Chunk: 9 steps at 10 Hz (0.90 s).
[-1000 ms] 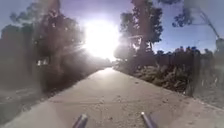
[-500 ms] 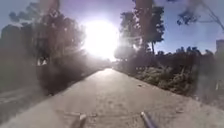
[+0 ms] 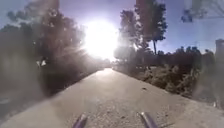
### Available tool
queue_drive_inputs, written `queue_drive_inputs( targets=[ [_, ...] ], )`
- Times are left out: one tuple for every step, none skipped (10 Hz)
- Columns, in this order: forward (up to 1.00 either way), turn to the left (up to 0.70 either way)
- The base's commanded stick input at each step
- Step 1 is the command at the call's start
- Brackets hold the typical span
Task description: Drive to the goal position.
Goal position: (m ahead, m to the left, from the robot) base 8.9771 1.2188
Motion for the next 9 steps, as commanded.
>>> queue_drive_inputs(
  targets=[
    [0.95, 0.00],
    [0.95, 0.00],
    [0.95, 0.00],
    [0.96, 0.00],
    [0.96, 0.00],
    [0.95, 0.00],
    [0.95, 0.00],
    [0.95, 0.00],
    [0.95, 0.00]
  ],
)
